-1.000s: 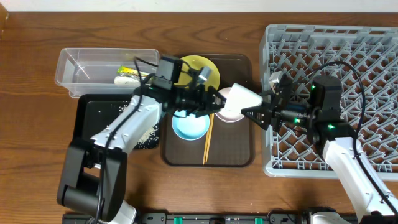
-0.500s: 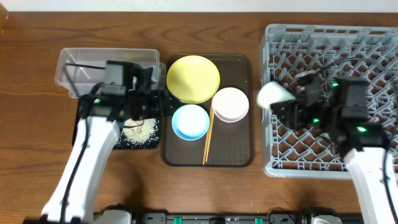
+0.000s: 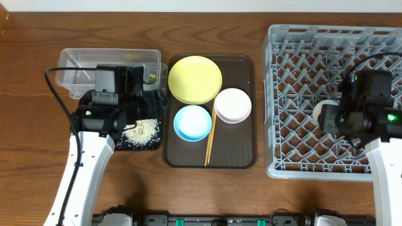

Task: Sort waste into correct bins and load items into the dishwasher rack

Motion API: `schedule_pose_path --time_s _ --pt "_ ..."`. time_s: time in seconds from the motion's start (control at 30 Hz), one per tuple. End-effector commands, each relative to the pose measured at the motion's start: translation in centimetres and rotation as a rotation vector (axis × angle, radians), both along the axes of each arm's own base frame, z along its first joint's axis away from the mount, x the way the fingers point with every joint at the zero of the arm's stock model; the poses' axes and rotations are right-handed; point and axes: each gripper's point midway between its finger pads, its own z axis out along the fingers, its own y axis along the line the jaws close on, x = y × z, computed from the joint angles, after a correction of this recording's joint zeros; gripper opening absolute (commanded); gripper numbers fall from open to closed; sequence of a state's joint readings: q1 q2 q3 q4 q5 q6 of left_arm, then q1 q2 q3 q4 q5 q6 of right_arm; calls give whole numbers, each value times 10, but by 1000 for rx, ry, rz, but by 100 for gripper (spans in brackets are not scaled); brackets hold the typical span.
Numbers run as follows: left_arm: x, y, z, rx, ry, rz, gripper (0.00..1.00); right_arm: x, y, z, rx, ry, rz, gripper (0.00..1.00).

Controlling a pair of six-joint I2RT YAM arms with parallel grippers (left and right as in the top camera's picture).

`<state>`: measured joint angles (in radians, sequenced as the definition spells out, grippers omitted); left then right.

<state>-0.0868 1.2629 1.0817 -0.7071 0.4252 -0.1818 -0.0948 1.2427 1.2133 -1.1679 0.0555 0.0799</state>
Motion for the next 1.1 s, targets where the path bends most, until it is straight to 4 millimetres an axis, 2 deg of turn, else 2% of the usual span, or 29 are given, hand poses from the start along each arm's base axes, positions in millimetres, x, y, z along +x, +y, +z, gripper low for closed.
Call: schedule_pose_path --time_s 0.0,0.2,0.47,0.53,0.63,0.7,0.8,0.93,1.07 --pt "1 4 2 23 -11 2 58 4 -21 4 -52 5 -87 1" --pt "-1 4 1 24 -1 2 59 14 -32 -24 -43 93 -118 1" --pt "-1 4 1 24 0 2 59 31 -25 -56 20 162 -98 2" --pt "-1 4 1 24 0 2 59 33 -23 -64 34 186 -93 18" --pt "-1 4 1 24 0 2 59 36 -22 -76 46 215 -89 36" --pt "-1 4 1 24 0 2 60 38 -22 -81 48 226 -89 71" --pt "-1 4 0 24 2 2 63 39 -22 -84 48 230 -88 89" --pt "-4 5 -2 27 18 2 64 43 -17 -75 70 191 -79 95" --pt "-11 22 -12 107 67 68 64 61 -3 -46 146 65 -39 91"
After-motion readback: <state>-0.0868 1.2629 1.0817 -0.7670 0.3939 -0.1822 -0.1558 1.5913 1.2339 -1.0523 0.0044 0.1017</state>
